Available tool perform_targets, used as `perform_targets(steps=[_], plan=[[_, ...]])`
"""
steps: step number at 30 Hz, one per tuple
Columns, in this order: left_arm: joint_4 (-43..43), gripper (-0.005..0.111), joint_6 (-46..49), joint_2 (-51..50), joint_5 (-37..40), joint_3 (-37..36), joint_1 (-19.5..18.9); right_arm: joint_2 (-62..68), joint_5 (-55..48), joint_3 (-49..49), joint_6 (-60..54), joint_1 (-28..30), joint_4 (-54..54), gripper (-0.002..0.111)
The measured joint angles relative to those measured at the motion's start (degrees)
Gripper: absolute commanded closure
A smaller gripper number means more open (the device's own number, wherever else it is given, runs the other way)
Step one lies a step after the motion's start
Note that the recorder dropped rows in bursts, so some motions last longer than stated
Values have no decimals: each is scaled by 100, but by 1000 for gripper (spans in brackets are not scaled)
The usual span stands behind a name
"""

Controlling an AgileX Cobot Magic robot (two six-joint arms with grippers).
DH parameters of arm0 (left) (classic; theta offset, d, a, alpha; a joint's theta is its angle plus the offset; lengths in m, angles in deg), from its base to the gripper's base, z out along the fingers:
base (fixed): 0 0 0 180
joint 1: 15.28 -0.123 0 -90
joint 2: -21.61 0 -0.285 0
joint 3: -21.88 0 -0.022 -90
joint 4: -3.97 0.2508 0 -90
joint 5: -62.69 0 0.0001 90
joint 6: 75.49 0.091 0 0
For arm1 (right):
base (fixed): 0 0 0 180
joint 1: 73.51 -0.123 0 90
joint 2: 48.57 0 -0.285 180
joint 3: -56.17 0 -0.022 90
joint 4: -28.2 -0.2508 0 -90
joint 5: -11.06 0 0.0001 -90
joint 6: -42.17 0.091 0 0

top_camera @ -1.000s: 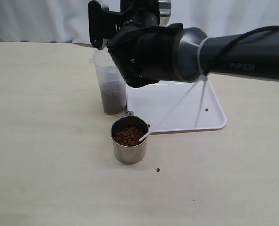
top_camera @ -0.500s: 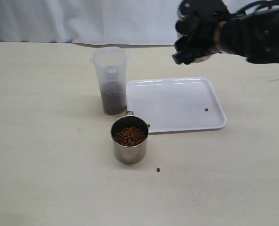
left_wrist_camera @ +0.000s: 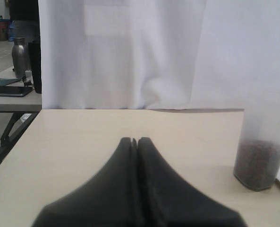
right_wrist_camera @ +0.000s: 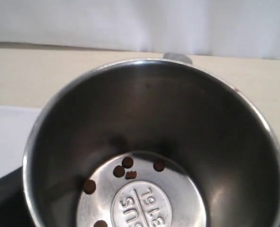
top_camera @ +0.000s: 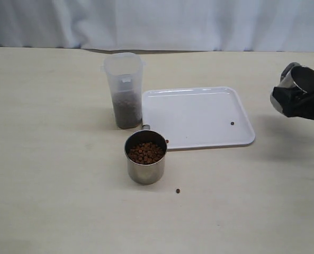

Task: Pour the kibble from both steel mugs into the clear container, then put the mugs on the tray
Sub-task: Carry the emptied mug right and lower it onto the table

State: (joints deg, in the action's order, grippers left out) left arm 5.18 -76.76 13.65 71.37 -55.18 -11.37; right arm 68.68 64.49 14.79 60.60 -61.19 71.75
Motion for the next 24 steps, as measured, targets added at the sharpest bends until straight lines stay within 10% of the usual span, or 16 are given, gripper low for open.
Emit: perform_targets(steps=[6,24], plan=[[0,107,0,0,0,0,0,788,-23,392,-109,0,192,101],[0,107,0,0,0,0,0,1228,-268,657,-840,-630,-322,43]])
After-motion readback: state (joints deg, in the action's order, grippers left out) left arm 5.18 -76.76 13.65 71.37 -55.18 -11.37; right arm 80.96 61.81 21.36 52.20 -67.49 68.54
